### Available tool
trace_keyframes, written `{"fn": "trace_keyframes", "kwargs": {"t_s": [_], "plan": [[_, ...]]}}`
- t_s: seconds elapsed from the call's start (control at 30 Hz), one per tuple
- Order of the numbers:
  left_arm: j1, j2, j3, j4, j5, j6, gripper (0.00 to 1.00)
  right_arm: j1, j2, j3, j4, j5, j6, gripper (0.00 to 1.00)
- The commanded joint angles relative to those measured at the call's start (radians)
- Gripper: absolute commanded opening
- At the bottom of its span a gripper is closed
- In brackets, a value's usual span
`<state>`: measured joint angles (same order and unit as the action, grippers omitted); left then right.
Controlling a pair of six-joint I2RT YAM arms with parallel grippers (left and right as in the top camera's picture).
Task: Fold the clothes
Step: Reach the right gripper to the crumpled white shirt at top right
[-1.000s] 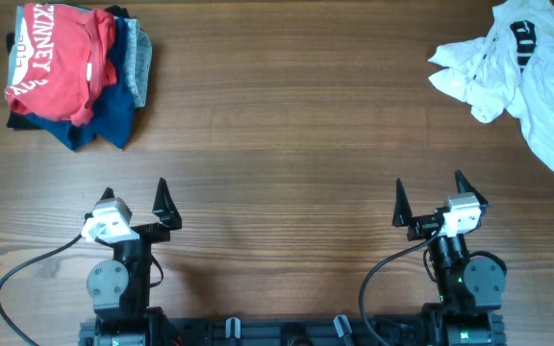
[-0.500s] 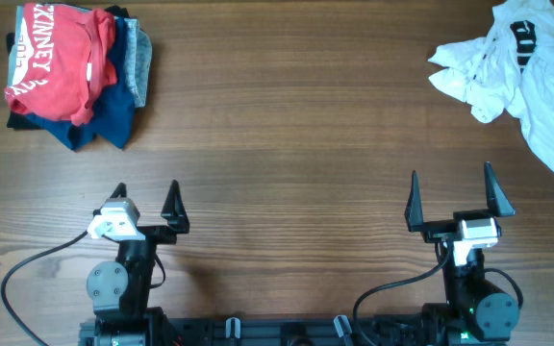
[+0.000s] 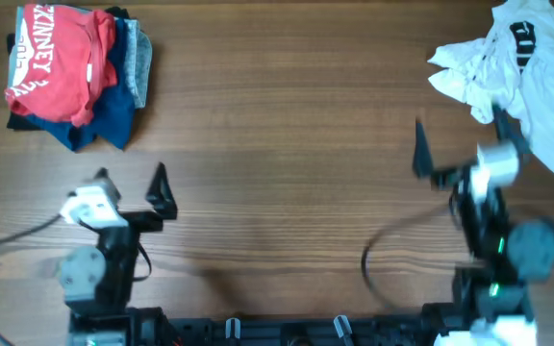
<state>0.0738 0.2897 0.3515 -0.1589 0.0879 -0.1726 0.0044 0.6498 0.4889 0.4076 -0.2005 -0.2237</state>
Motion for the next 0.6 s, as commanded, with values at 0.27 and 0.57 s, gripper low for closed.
{"fn": "trace_keyframes", "kwargs": {"t_s": [0.27,0.57], "plan": [[-0.004,0.662,0.584,-0.221,0.024,0.031,1.0,0.005,0.693,0.73,-0.595,-0.135,-0.013,1.0],[-0.004,1.201,0.867,-0.357,0.341,0.031,1.0,0.005,0.871,0.884,-0.816,-0.266,0.0,1.0]]}}
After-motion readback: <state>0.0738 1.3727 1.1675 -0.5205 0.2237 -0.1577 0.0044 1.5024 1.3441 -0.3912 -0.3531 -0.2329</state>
